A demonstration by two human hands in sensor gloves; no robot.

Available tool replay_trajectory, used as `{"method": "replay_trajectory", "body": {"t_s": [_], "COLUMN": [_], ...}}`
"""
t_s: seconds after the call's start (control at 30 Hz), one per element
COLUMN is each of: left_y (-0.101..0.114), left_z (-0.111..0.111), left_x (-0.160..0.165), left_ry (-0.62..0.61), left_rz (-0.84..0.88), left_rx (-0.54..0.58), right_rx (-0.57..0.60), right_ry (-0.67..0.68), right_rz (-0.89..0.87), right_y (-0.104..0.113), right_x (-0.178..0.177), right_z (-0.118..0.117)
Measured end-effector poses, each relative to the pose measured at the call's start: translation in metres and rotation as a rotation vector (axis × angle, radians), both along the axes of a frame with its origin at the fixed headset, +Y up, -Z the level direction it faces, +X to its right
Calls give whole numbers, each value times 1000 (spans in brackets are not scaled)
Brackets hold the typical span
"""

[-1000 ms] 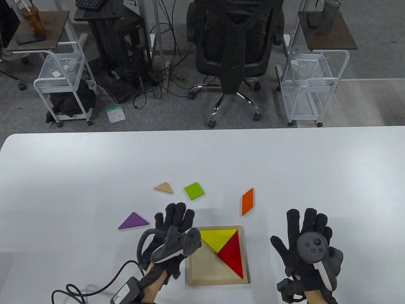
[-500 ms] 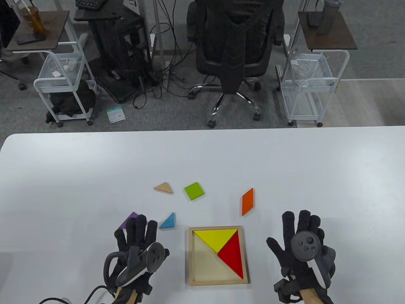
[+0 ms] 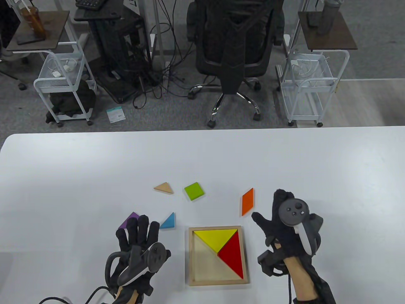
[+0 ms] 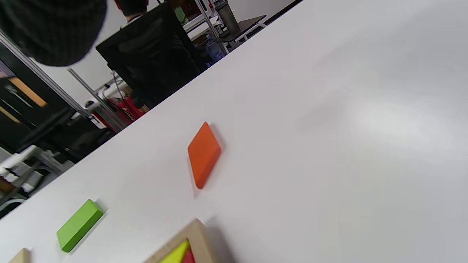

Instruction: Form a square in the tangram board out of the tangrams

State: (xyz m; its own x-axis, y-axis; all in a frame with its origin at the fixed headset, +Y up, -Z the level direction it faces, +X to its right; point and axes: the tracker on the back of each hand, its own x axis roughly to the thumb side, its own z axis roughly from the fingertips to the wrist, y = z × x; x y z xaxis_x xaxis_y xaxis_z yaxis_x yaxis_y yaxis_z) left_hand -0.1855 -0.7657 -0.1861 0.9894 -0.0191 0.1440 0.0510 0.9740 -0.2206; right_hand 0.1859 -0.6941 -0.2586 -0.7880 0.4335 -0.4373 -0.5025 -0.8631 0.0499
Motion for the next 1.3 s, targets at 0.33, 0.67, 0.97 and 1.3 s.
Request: {"method": "replay_trajectory", "body": {"t_s": [0.33,0.67,0.97,1.3], "left_y": [0,2,1,4], "left_z": [0,-1,-3,-3], "left_x": [-3,-7,-14,-16], "left_ry": [13,30,57,55], "left_rz": [30,46,64,58], "left_rx": [-8,-11,-17,-5], "right_rx": [-402,-463,-442,-298], "right_ry": [-120,-151,-161,-109], "right_rz": [399,520,524,495], "right_y": [-58,-79,-66,-43], "right_x": [-49,-52,-53,-47], "right_z": [-96,-99,-89,-70]}}
